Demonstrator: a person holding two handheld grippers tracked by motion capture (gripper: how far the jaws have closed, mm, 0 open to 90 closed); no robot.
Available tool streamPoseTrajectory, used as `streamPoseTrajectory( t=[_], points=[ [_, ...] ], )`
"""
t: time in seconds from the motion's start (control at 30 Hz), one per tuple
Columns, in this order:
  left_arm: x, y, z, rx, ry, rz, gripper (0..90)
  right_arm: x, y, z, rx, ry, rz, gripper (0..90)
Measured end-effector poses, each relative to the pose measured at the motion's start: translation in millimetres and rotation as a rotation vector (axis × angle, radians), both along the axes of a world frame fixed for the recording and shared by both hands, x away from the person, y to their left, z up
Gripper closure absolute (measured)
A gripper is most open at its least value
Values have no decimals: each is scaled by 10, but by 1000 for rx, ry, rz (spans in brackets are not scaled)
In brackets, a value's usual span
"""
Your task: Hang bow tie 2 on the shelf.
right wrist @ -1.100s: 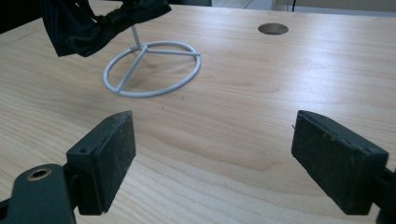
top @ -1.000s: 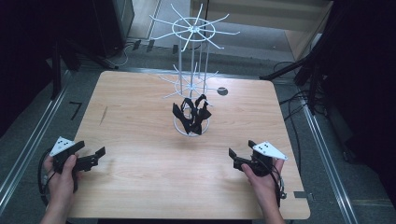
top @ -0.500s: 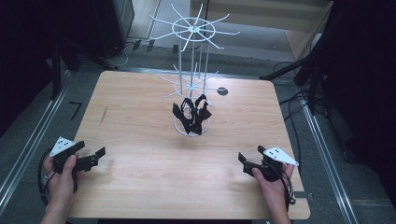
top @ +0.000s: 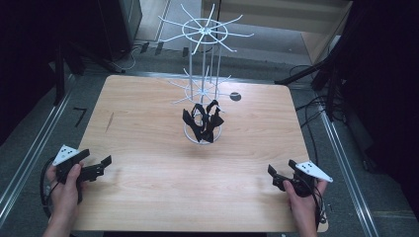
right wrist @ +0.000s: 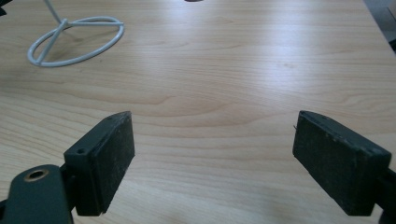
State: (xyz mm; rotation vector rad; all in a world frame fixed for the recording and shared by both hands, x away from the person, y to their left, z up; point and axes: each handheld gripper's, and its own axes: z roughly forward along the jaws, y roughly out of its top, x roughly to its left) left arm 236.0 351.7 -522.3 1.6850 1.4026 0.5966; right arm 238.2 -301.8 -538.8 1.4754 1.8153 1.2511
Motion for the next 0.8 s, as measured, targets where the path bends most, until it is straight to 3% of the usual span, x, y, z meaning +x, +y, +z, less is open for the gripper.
streamPoseTrajectory(
  t=[0.8],
  points=[
    [-1,0,-1,-2,-3,2,82,-202,-435,-116,-12,33,-96,134]
  ],
)
